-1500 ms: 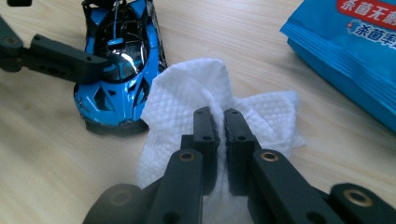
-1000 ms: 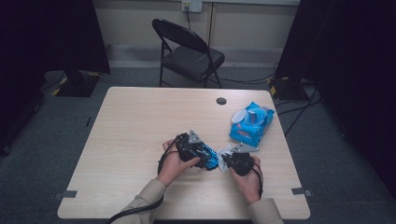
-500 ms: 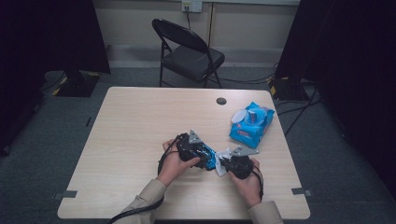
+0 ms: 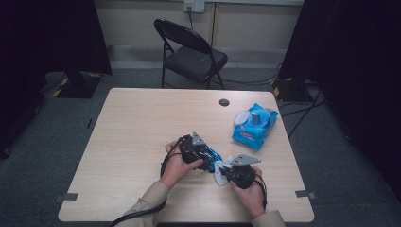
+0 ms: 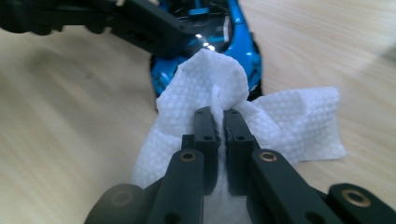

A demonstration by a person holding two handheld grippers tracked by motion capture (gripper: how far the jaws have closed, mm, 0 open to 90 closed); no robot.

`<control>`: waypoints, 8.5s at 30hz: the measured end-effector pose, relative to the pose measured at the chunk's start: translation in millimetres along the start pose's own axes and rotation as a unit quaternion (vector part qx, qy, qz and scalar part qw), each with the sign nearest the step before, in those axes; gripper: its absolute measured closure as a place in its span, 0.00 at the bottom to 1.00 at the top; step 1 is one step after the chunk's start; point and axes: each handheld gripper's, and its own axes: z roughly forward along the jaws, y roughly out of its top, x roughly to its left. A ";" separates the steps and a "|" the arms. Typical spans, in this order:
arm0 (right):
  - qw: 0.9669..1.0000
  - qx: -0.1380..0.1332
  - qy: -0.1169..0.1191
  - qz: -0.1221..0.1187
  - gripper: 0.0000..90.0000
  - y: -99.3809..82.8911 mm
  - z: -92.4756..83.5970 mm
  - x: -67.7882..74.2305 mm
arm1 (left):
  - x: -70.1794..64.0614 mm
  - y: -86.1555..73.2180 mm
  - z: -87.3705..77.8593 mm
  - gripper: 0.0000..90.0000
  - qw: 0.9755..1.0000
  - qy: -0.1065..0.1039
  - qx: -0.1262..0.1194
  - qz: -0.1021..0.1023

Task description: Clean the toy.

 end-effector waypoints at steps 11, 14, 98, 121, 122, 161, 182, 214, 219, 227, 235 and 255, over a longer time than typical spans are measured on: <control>1.000 0.003 0.018 -0.022 0.96 3.7 7.1 17.9 | -0.9 0.6 0.2 0.00 1.000 0.005 0.004 -0.006; 0.999 0.002 0.025 -0.025 0.96 4.9 9.6 20.3 | -0.9 0.6 0.3 0.00 1.000 0.005 0.004 -0.006; 1.000 -0.002 0.011 0.007 0.96 9.2 9.3 -32.9 | -2.7 1.6 0.0 0.00 1.000 0.006 0.010 -0.007; 1.000 0.008 0.025 0.003 0.96 3.4 2.2 -17.8 | -2.8 1.3 0.0 0.00 1.000 0.006 0.008 -0.008; 1.000 0.009 0.025 0.003 0.96 3.3 1.9 -17.3 | -2.9 1.1 -0.1 0.00 1.000 0.006 0.008 -0.008; 0.995 0.009 0.102 -0.021 0.96 9.1 17.3 16.9 | -3.2 1.5 -0.3 0.00 1.000 0.007 0.011 -0.007; 0.994 -0.035 0.103 0.009 0.96 18.9 -24.2 -24.9 | -3.6 1.6 -0.1 0.00 1.000 0.007 0.010 -0.009; 1.000 -0.004 -0.006 0.009 0.96 13.6 13.9 -38.8 | -5.9 2.5 -0.2 0.00 1.000 0.008 0.015 -0.007; 1.000 -0.005 0.001 0.008 0.96 11.7 12.2 -38.2 | -5.7 2.4 -0.1 0.00 1.000 0.007 0.013 -0.006; 1.000 0.000 0.017 0.008 0.96 7.6 6.6 -34.0 | -5.7 2.2 -0.2 0.00 1.000 0.007 0.013 -0.007; 1.000 0.002 0.024 0.008 0.96 4.5 3.5 -28.7 | -5.5 1.8 -0.1 0.00 1.000 0.006 0.011 -0.007; 0.999 0.009 0.036 -0.009 0.96 0.1 -1.6 -16.3 | -5.8 1.5 -0.1 0.00 1.000 0.006 0.009 -0.008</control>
